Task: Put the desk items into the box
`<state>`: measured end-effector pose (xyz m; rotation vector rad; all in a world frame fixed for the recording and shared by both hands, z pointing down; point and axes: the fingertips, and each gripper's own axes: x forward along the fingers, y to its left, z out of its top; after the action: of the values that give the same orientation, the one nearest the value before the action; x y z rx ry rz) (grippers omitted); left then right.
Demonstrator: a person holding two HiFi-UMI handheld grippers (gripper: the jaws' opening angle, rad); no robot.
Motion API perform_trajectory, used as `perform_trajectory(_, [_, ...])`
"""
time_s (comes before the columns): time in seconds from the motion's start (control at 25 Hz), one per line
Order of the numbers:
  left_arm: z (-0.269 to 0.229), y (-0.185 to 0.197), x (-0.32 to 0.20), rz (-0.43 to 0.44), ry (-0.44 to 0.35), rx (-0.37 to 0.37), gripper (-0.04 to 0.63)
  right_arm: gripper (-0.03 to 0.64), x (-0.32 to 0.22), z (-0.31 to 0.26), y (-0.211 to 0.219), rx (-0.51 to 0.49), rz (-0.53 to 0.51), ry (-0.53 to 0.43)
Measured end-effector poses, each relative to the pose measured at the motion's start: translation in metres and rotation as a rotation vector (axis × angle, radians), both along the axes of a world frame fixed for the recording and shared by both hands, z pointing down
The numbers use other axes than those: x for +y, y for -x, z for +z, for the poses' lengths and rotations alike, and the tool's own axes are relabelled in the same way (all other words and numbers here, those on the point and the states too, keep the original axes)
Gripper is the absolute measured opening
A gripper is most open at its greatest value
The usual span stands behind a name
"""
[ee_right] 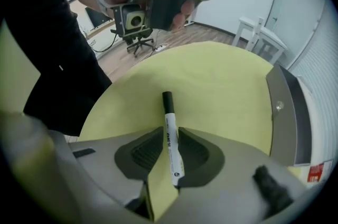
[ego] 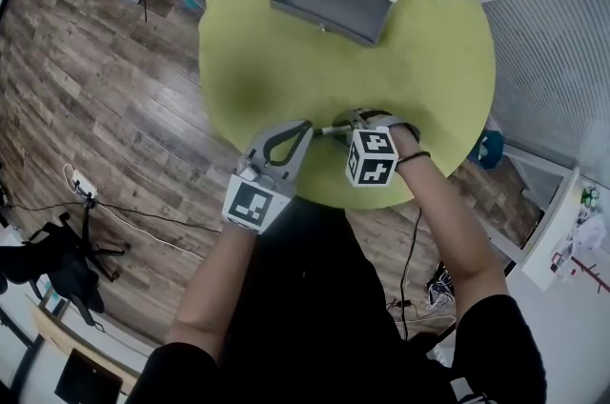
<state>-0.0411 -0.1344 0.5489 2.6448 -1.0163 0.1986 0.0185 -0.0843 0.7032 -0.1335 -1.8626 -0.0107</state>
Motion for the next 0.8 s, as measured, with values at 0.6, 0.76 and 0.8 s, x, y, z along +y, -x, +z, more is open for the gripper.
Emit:
perform_trajectory(0.6, [-0.024, 0.023, -0.007, -0.072, -0.022, -0.003, 0.012, 0.071, -0.01, -0.01, 0.002, 0.145, 0.045, 0.043])
perform_trajectory(0.76, [-0.043, 0.033, -0.003, -0.09, -0.019, -0.011, 0.012, 0.071, -0.017, -0.045, 0.005, 0.122, 0.148, 0.029])
perform_trajectory(0.8, [-0.048, 0.035, -0.002, -0.089, -0.021, -0.017, 0.012, 0.071, -0.019, -0.055, 0.006, 0.116, 0.173, 0.025])
